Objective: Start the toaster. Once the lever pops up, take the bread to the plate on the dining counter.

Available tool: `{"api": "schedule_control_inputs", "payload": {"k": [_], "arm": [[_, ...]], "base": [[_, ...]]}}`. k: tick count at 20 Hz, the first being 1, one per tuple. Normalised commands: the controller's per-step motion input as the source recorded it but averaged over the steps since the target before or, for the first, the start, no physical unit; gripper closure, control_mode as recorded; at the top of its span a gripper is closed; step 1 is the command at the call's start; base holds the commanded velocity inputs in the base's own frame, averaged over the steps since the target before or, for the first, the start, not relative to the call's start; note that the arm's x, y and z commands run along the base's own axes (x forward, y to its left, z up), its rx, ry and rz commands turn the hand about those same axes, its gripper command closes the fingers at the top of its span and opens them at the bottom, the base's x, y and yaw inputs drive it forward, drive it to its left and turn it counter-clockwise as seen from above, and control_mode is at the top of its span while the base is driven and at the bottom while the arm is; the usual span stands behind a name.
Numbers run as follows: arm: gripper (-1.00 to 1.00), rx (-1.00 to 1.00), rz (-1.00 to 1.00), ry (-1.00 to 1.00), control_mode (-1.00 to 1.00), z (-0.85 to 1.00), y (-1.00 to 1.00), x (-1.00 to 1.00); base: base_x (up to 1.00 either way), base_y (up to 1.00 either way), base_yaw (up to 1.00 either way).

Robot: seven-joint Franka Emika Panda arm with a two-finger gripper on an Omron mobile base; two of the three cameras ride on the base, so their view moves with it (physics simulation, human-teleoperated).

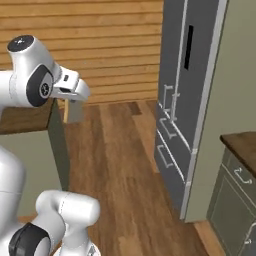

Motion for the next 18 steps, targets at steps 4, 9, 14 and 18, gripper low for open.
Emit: {"api": "schedule_control_inputs", "payload": {"k": [4,9,14,18], "arm": [[1.0,0.0,0.0,0.0,1.0,0.0,0.0,0.0],[1.0,0.0,0.0,0.0,1.0,0.0,0.0,0.0],[1.0,0.0,0.0,0.0,1.0,0.0,0.0,0.0],[1.0,0.0,0.0,0.0,1.0,0.0,0.0,0.0]], "base": [[0.96,-0.36,0.61],[1.0,-0.28,0.53],[1.0,-0.43,0.27],[1.0,-0.63,0.05]]}}
